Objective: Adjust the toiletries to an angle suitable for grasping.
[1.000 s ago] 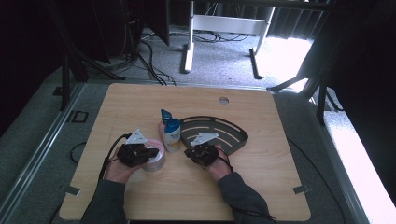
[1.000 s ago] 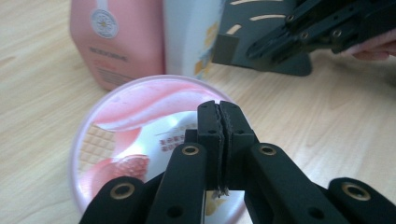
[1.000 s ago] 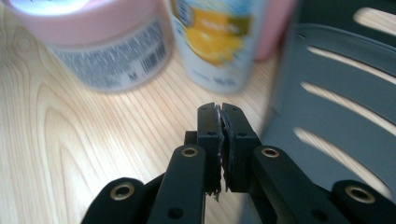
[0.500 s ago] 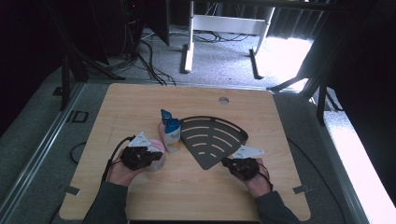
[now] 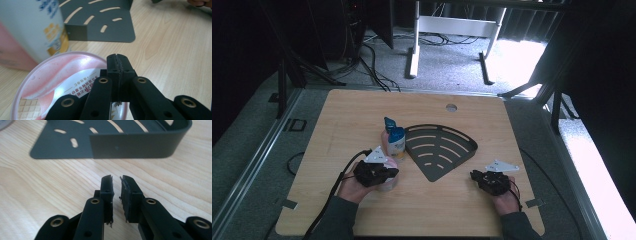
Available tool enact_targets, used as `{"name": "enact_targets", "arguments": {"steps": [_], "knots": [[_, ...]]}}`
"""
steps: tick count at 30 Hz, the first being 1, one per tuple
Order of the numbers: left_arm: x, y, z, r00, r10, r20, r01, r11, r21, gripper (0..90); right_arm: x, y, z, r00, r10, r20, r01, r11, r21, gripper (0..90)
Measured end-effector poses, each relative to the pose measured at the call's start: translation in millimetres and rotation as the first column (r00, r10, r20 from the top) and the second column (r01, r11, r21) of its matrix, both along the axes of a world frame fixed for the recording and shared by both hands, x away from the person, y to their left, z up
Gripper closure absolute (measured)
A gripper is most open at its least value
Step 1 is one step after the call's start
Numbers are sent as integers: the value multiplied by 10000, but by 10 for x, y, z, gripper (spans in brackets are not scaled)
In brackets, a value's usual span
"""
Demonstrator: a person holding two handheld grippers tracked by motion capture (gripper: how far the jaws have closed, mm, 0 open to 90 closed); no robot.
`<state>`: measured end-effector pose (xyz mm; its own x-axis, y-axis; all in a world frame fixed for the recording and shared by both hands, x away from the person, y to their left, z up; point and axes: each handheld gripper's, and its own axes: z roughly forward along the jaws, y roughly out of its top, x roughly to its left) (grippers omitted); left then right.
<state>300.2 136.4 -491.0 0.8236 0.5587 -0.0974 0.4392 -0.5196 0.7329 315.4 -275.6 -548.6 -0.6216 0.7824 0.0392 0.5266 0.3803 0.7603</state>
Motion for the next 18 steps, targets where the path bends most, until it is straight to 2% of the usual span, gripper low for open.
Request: {"name": "enact_targets", "arguments": {"steps": [9,18], "knots": [[-30,-173,-18,9992,-386,57,387,9991,-196,897,48,-18,-74,9996,-269,-66,268,9995,-158,737],[-82,-318,-9,9980,-567,281,567,9984,15,896,58,-31,-92,9996,-276,-23,276,9996,-103,698]]}}
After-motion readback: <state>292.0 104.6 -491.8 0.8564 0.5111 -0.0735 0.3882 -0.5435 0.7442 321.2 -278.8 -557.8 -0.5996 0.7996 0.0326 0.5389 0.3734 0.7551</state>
